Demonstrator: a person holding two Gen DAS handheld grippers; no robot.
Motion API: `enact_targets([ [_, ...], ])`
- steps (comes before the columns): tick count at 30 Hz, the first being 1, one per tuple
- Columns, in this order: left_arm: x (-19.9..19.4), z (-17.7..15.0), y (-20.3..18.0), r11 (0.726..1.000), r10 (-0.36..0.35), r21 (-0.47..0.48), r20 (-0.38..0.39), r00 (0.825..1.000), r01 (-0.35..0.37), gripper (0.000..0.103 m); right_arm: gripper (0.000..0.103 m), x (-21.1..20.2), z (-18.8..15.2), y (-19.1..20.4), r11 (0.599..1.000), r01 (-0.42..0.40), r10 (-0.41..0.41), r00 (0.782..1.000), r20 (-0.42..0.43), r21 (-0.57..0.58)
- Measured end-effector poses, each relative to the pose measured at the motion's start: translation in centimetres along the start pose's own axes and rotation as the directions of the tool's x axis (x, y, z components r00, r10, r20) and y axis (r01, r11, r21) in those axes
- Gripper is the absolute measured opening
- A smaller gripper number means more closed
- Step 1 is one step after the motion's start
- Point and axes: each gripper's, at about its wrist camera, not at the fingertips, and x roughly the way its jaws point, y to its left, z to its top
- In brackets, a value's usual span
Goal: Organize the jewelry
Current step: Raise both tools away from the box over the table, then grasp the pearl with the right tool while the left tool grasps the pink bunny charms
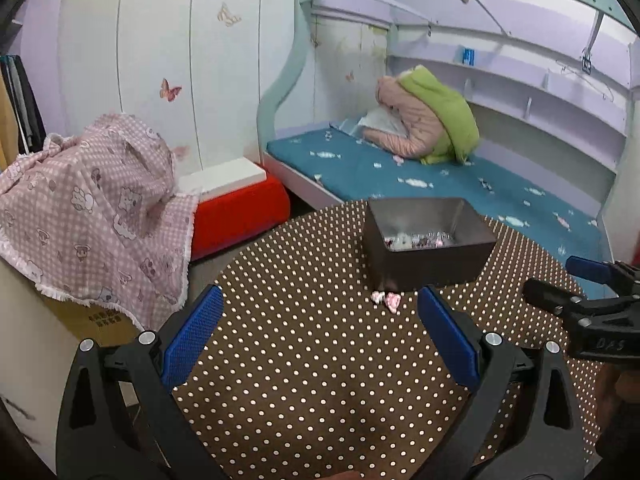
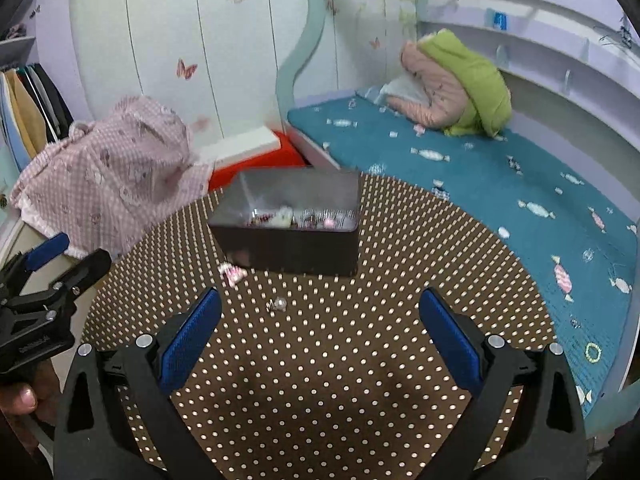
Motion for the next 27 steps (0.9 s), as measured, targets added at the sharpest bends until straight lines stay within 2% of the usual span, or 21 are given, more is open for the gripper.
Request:
enact_targets([
  [6, 2.6, -0.7, -0.4, 1.0, 0.006, 0.005, -0.071, 0.997, -0.006, 0.098, 0.095, 4.4, -0.5, 0.6, 0.999, -0.027, 0.024, 0.995, -0.095, -0.024],
  [8, 3.3, -0.9, -0.3, 1.0, 0.009, 0.006, -0.086, 0.996, -0.009, 0.098, 0.089, 5.7, -0.5, 1.1, 0.998, -0.047, 0.042, 0.992, -0.12, -0.04],
  [12, 4.5, -1.3, -0.1, 1.0, 0.012, 0.004, -0.115, 0.993, -0.012, 0.098, 0.065, 7.7, -0.7, 2.2, 0.995, -0.073, 0.06, 0.985, -0.163, -0.075],
  [17, 5.5, -1.4, 0.0, 1.0, 0.01, 0.008, -0.136, 0.991, -0.009, 0.098, 0.049, 8.6, -1.2, 2.8, 0.989, -0.087, 0.067, 0.985, -0.161, -0.116],
  [19, 6.1, -1.4, -0.2, 1.0, 0.005, 0.01, -0.143, 0.99, -0.004, 0.098, 0.032, 8.4, -1.3, 3.0, 0.987, -0.08, 0.059, 0.987, -0.15, -0.141],
  [20, 6.4, -1.3, -0.4, 1.0, 0.002, 0.013, -0.147, 0.989, 0.0, 0.098, 0.027, 8.4, -1.4, 3.0, 0.986, -0.074, 0.053, 0.988, -0.147, -0.146],
  [21, 6.6, -1.3, -0.5, 1.0, 0.0, 0.016, -0.15, 0.989, 0.002, 0.098, 0.017, 8.4, -1.4, 2.9, 0.986, -0.069, 0.047, 0.988, -0.145, -0.149],
  [23, 7.3, -1.0, -0.9, 1.0, -0.01, 0.024, -0.156, 0.988, 0.014, 0.098, 0.011, 8.2, -1.6, 2.3, 0.987, -0.076, 0.055, 0.988, -0.147, -0.142],
  [24, 7.5, -0.9, -1.1, 0.999, -0.014, 0.027, -0.157, 0.987, 0.018, 0.098, 0.004, 8.2, -1.7, 2.0, 0.988, -0.07, 0.05, 0.988, -0.147, -0.136],
  [27, 8.8, -0.6, -2.2, 0.998, -0.025, 0.048, -0.174, 0.984, 0.034, 0.098, 0.004, 8.0, -1.7, 0.7, 0.993, -0.068, 0.054, 0.988, -0.142, -0.101],
])
